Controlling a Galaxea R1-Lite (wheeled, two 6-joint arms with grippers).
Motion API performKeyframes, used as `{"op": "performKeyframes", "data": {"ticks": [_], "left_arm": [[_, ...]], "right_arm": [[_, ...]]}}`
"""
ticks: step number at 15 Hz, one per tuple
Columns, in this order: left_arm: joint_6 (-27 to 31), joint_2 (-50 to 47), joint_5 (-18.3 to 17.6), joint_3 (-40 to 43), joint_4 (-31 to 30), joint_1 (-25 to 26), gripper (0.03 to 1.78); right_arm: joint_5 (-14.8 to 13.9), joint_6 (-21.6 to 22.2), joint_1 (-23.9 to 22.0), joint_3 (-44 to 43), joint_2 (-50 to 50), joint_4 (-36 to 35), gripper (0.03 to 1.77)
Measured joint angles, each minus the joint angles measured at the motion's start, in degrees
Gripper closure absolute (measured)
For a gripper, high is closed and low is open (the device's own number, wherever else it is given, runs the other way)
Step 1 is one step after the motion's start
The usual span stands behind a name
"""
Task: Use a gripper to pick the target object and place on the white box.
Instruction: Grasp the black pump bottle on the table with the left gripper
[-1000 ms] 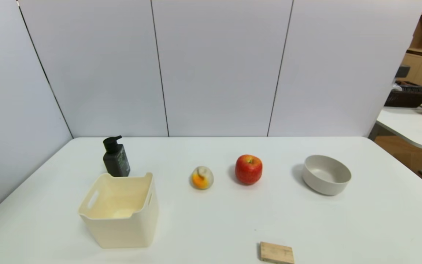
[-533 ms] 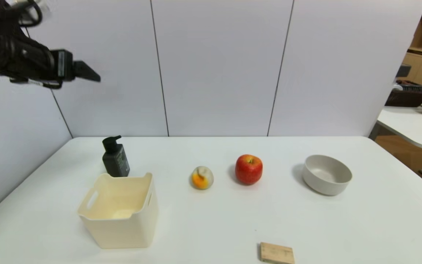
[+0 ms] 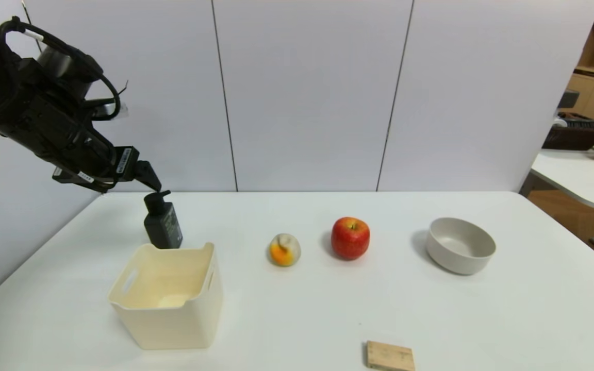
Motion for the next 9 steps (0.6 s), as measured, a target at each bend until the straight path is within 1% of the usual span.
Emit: {"op": "performKeyframes", "data": {"ticks": [2, 5, 7, 9], "left_arm": [[0.1, 0.5, -0.1, 1.1, 0.0, 0.0, 0.12], [-0.1, 1.1, 0.1, 5.1, -0.9, 0.0, 0.12], [0.0, 1.3, 0.1, 9.4, -4.3, -0.1, 0.12], [-0.1, 1.4, 0.1, 14.4, -11.1, -0.1, 0.12]], "right_arm": [[0.0, 0.0, 0.0, 0.0, 0.0, 0.0, 0.1], [0.0, 0.0, 0.0, 0.0, 0.0, 0.0, 0.1], [0.0, 0.0, 0.0, 0.0, 0.0, 0.0, 0.1], [0.0, 0.0, 0.0, 0.0, 0.0, 0.0, 0.1]]}}
